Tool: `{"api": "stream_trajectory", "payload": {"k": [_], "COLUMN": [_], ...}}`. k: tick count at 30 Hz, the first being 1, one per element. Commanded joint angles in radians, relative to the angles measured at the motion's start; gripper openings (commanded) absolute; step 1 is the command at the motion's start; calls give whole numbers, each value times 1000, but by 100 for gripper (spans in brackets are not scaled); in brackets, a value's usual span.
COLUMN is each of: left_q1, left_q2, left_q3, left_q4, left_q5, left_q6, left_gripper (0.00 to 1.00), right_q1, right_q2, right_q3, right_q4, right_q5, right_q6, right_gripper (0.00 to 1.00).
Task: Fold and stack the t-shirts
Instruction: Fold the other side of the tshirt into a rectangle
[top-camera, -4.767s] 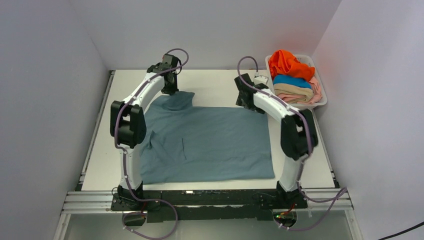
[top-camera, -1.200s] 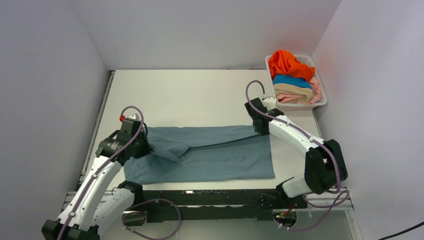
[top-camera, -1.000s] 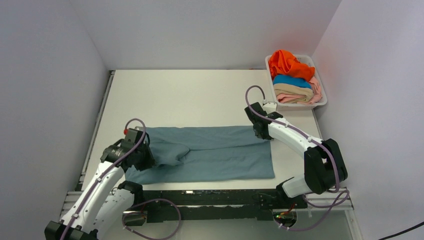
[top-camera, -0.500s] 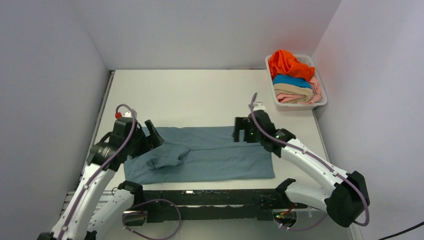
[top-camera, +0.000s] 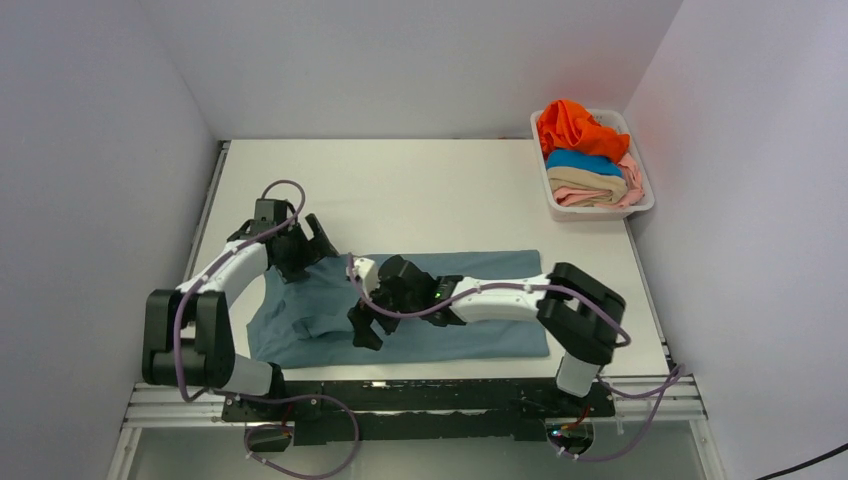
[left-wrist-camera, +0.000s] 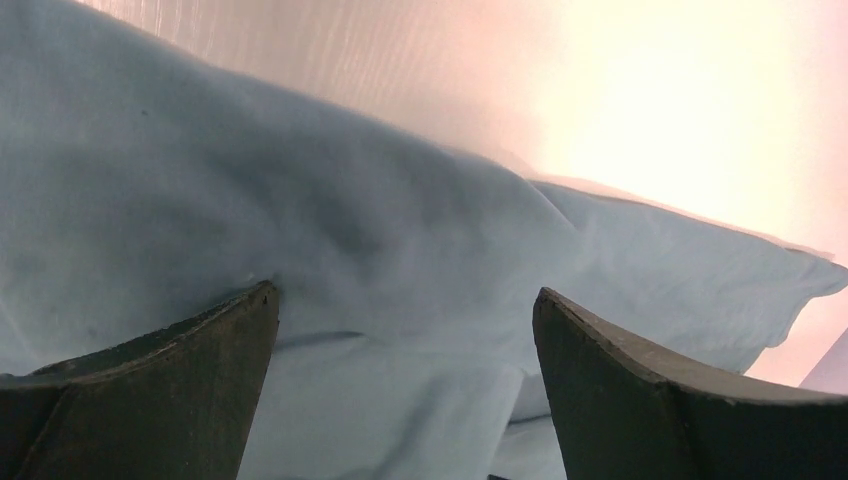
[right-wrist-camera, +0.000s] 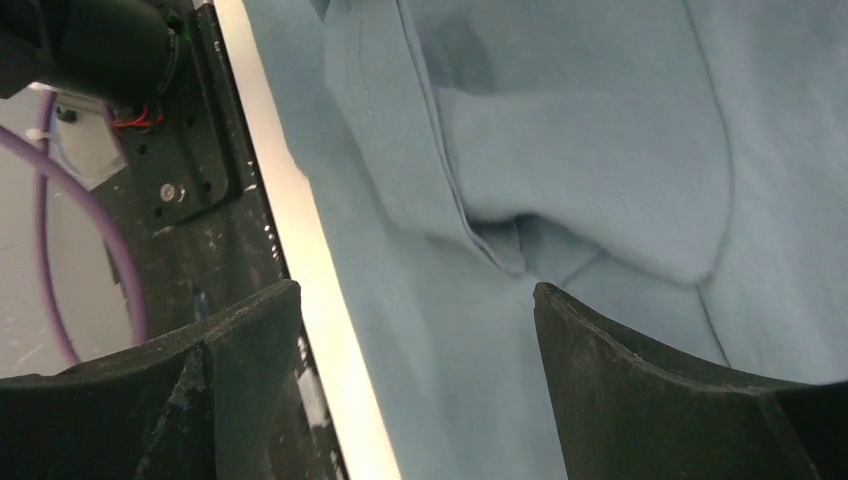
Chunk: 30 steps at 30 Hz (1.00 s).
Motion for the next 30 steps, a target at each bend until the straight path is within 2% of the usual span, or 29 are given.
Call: {"api": "stream_trajectory", "payload": {"k": [1, 5, 8, 9, 13, 17, 24, 27, 30], "left_q1": [24, 44, 50, 62, 87, 95, 99, 99, 99], "left_q2": [81, 149, 180, 189, 216, 244, 246, 243, 245], "left_q3": [-9, -17, -20, -20, -1, 22, 36, 30, 35], "left_q4": [155, 175, 186, 189, 166, 151, 129, 133, 117], "left_q5": [74, 89, 95, 95, 69, 58, 55, 70, 67], "left_q6": [52, 63, 66, 67, 83, 97, 114, 119, 126], "left_gripper": [99, 99, 99, 99, 100, 99, 99, 99, 99], "right_q1": [28, 32, 39, 43, 57, 74, 144, 202, 244], "right_q2": [95, 161, 188, 191, 166, 111, 77, 71, 62], "right_q3": [91, 132, 146, 146, 163, 179, 244, 225, 187], "right_q4": [112, 107, 104, 105, 23, -116, -371, -400, -417], "right_q5": [29, 42, 24, 24, 80, 166, 432, 514, 550], "right_q6": [-51, -61, -71, -76, -114, -215, -380, -408, -405], "right_gripper": [86, 82, 70, 64, 25, 1, 1, 10, 12]}}
